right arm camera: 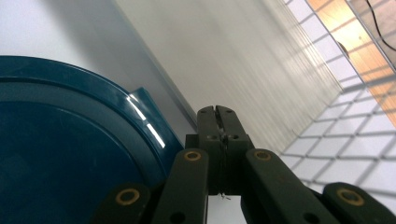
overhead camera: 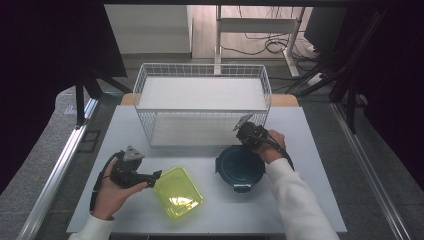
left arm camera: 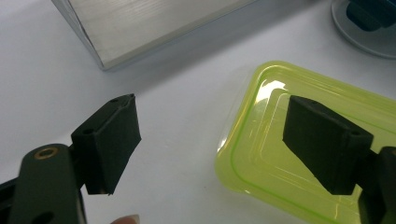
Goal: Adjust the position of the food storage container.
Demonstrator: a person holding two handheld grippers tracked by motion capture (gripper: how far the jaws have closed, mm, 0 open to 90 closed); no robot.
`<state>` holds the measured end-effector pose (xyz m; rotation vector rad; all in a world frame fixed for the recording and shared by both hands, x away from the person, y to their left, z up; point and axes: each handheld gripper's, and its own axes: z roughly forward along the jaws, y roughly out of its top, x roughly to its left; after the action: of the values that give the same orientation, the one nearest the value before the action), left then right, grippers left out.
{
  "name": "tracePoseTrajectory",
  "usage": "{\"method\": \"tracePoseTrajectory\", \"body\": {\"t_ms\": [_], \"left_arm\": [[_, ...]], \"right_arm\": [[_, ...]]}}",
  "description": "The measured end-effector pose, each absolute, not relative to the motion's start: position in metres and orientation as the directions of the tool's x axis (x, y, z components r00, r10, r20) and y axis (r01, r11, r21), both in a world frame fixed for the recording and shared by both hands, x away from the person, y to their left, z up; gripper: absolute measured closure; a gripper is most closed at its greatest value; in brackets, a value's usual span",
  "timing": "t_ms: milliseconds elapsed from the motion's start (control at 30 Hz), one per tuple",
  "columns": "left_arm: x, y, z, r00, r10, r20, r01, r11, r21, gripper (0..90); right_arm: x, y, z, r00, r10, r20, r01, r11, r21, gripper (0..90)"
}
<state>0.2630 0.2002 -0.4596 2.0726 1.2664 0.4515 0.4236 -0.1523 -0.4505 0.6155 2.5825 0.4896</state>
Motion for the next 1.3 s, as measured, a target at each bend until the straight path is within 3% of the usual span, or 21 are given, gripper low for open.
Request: {"method": "tracePoseTrajectory", "body": {"t_ms": [400,1300], "left_arm": [[0.263,0.202,-0.460,0.471,0.881,-0.039,0.658,-0.321,0.682,18.6],[0.263,0.203,-0.461,0.464,0.885,-0.044,0.662,-0.314,0.681,18.5]], "right_arm": [[0.427,-0.144,-0.458,-0.832,0.436,-0.343,0.297,0.873,0.387,89.5],[0.390,-0.151,-0.459,-0.857,0.446,-0.259,0.310,0.846,0.433,89.6]]}}
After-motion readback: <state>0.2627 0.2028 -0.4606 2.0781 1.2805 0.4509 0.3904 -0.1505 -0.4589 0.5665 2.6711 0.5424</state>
